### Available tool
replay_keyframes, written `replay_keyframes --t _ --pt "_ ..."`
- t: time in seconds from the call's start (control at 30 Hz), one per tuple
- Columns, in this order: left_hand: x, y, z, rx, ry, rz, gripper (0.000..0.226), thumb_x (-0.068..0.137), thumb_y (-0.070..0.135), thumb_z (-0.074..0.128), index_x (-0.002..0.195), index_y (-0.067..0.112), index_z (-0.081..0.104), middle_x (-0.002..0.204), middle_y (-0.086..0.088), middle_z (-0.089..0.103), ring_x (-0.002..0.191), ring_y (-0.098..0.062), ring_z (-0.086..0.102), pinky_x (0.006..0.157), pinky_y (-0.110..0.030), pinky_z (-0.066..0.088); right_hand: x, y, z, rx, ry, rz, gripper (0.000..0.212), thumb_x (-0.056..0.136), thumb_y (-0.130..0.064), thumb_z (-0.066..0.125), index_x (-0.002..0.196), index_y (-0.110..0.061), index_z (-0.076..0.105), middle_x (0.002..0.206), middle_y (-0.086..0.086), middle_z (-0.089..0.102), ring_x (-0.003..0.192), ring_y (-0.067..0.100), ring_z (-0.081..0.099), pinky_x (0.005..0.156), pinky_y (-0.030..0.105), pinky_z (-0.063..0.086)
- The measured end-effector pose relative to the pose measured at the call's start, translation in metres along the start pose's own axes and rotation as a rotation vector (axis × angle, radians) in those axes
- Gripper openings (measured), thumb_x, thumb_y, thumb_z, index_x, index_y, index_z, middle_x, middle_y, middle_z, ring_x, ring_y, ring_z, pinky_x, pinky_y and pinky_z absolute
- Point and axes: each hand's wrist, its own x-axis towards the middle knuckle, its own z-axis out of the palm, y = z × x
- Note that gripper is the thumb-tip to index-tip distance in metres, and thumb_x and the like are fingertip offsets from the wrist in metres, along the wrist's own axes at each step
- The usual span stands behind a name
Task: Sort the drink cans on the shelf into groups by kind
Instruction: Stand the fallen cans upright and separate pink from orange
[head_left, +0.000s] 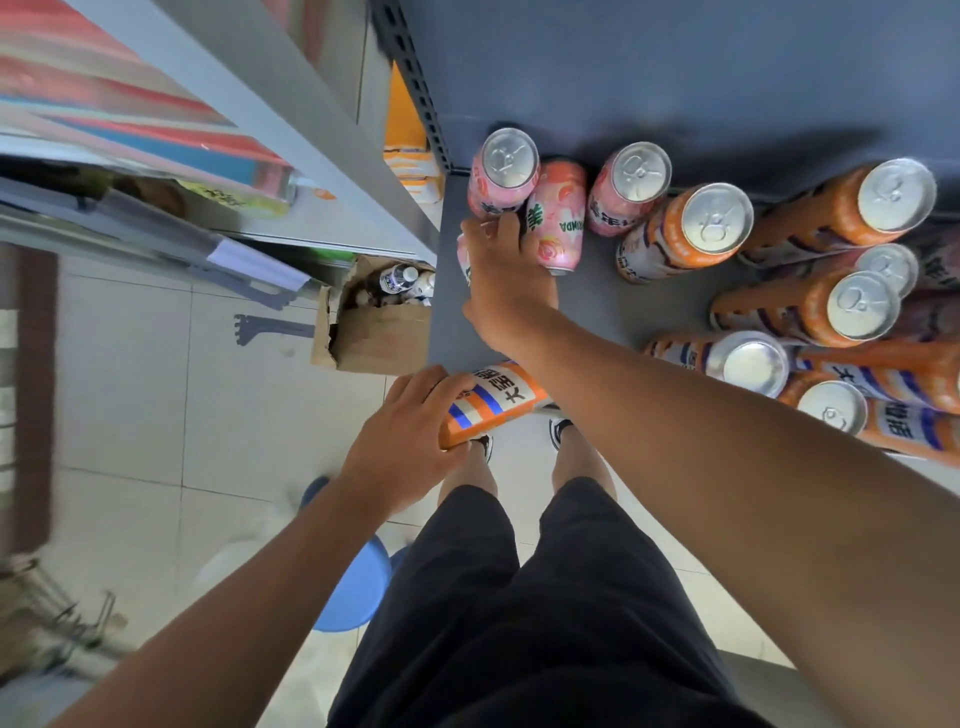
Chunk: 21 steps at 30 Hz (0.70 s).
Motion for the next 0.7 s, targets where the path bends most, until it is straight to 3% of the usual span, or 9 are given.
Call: replay_keyframes --t 0.13,0.3,0.4,0.57,0.7 --pt "-0.006 0.007 -0.009 0.004 0.089 0.104 0.068 0.068 0.025 0.086 0.127 0.017 0.054 0.123 -0.005 0.056 0.112 -0.022 0.050 0.075 -0.030 0.052 0.000 -0.002 0.000 -0.028 -0.002 -0.006 0.065 0.081 -0.017 0.073 0.135 -0.020 0.037 0.136 0.019 0.034 0.121 0.037 0.038 0.086 0.040 0.053" --pt "-0.004 0.022 -0.021 0.039 0.142 0.184 0.068 0.063 0.024 0.087 0.123 0.016 0.056 0.114 -0.005 0.058 0.106 -0.020 0.050 0.070 -0.027 0.051 -0.015 0.007 -0.011 -0.056 -0.056 -0.064 0.059 0.083 -0.015 0.069 0.132 -0.012 0.038 0.125 0.019 0.050 0.120 0.037 0.043 0.082 0.040 0.048" --pt "-0.002 0.031 -0.027 0.051 0.171 0.200 0.067 0.060 0.021 0.087 0.120 0.013 0.059 0.110 -0.007 0.059 0.102 -0.024 0.053 0.070 -0.025 0.046 -0.031 0.021 -0.025 0.066 0.016 -0.022 0.050 0.081 -0.010 0.068 0.125 -0.010 0.043 0.125 0.016 0.047 0.117 0.035 0.045 0.076 0.043 0.048" --pt "0.011 0.049 -0.037 0.103 0.182 0.145 0.067 0.057 0.022 0.088 0.116 0.011 0.060 0.107 -0.010 0.058 0.098 -0.029 0.056 0.072 -0.036 0.055 -0.071 0.049 -0.025 0.213 0.142 0.046 0.059 0.084 -0.006 0.066 0.136 -0.019 0.041 0.131 0.012 0.036 0.121 0.033 0.039 0.077 0.047 0.052" --pt "0.020 0.063 -0.039 0.209 0.141 0.100 0.067 0.063 0.025 0.085 0.122 0.017 0.057 0.112 -0.009 0.054 0.104 -0.029 0.053 0.076 -0.034 0.050 -0.091 0.062 -0.022 0.220 0.134 0.093 0.053 0.087 -0.008 0.067 0.134 -0.019 0.046 0.130 0.011 0.034 0.123 0.031 0.037 0.077 0.043 0.053"
